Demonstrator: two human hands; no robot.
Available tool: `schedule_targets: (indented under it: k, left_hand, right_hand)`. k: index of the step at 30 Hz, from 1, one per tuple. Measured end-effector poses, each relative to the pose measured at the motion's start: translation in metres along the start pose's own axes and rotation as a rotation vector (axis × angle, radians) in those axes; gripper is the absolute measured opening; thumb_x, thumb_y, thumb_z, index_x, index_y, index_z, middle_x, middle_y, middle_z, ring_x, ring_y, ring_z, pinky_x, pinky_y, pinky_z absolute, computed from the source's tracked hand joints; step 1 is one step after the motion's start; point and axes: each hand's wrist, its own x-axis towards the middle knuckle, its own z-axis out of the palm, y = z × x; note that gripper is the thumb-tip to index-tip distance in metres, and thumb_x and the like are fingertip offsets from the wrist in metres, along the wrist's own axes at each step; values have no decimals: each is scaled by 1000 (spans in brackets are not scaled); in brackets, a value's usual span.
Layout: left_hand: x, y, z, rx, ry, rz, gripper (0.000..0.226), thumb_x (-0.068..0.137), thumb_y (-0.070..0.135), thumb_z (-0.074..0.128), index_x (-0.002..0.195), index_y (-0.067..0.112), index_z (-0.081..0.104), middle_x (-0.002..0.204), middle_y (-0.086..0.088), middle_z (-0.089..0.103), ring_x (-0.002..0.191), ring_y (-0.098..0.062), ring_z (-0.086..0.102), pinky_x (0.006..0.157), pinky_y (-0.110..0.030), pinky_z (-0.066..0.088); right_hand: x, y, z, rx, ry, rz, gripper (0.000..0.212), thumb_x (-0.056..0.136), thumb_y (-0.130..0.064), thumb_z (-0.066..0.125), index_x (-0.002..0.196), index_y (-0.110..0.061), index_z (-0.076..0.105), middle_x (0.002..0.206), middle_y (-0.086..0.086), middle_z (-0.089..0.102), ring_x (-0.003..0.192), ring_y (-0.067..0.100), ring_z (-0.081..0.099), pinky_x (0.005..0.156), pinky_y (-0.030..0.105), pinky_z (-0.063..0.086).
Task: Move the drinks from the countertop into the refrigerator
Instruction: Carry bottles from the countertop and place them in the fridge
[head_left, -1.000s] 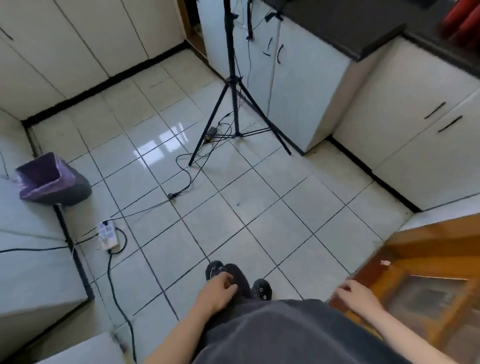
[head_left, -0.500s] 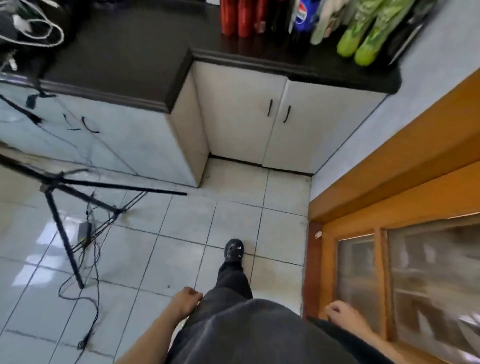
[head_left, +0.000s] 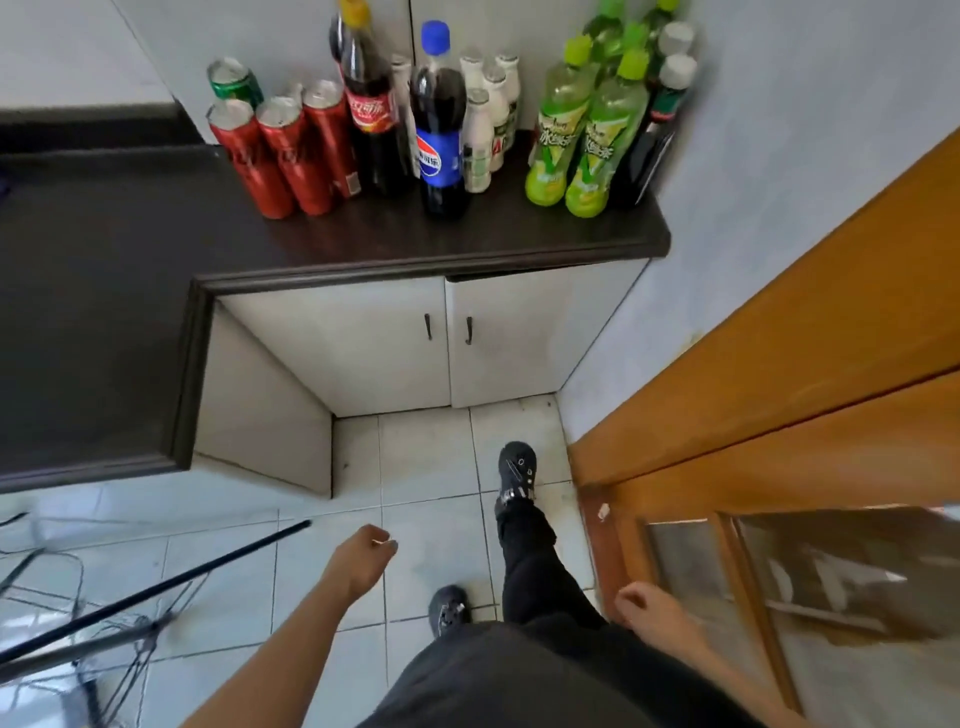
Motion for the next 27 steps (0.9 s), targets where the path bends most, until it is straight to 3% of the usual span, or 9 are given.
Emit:
schedule_targets:
  k: [5, 8, 9, 11, 15, 18, 21, 24, 27]
  left_hand:
    - [21, 27, 2, -52, -160, -35, 33, 97, 30, 49, 122, 10, 54, 123, -10, 59, 108, -23, 57, 97, -33, 47]
    - [48, 64, -29, -128, -79, -32, 15, 96, 25, 48, 96, 14, 58, 95, -4, 59, 94, -22, 57, 92, -35, 48]
    - [57, 83, -44, -151, -31, -6, 16, 96, 23, 47, 83, 15, 53, 83, -3, 54, 84, -20, 54, 87, -36, 47]
    - [73, 127, -76, -204, 80, 50, 22, 95, 21, 47, 74, 16, 47, 73, -1, 49, 75, -19, 50, 74, -32, 42]
    - [94, 220, -127, -450, 336, 190, 16, 96, 24, 52, 108, 17, 59, 101, -1, 64, 97, -19, 62, 78, -25, 44]
    - [94, 280, -156, -607, 533, 331, 23, 95, 20, 53, 118, 17, 53, 111, 4, 58, 94, -2, 57, 68, -4, 41]
    - [93, 318, -180, -690, 672, 462, 40, 94, 15, 55, 131, 13, 43, 123, 3, 46, 102, -5, 53, 75, 1, 39]
    - [95, 343, -205, -682, 747, 575, 52, 92, 21, 59, 138, 15, 36, 132, 5, 41, 118, -6, 46, 91, -5, 36]
    - [94, 361, -228, -670, 774, 689, 63, 87, 31, 59, 142, 19, 30, 140, 6, 37, 130, -5, 39, 107, -27, 35]
  right_hand:
    - [60, -36, -44, -66, -66, 26, 17, 96, -29, 49, 106, -19, 60, 118, 3, 59, 97, 11, 54, 85, 21, 42]
    - [103, -83, -92, -11, 2, -41, 11, 95, -23, 51, 90, -20, 61, 105, 4, 62, 88, 13, 57, 82, 27, 47]
    - [116, -102, -111, 16, 30, -76, 11, 95, -22, 51, 94, -18, 62, 101, 2, 62, 86, 12, 57, 78, 27, 48]
    - [133, -145, -148, 87, 89, -143, 13, 95, -24, 51, 104, -20, 60, 96, -7, 59, 85, 8, 55, 72, 23, 44]
    - [158, -233, -217, 237, 192, -362, 13, 96, -25, 51, 107, -28, 57, 100, -11, 57, 94, 6, 53, 79, 18, 39]
    - [154, -289, -255, 347, 308, -545, 14, 94, -19, 54, 104, -28, 58, 95, -16, 58, 91, 2, 56, 72, 8, 38]
    - [139, -328, -277, 456, 445, -714, 20, 93, -11, 55, 106, -26, 58, 95, -14, 62, 92, -1, 58, 73, 3, 41]
    - [124, -359, -296, 459, 632, -879, 23, 90, -5, 57, 110, -16, 60, 98, -11, 61, 95, 1, 58, 80, 11, 46]
    - [109, -383, -316, 393, 921, -998, 26, 86, -2, 59, 112, -5, 58, 108, -2, 56, 101, 15, 56, 86, 25, 47]
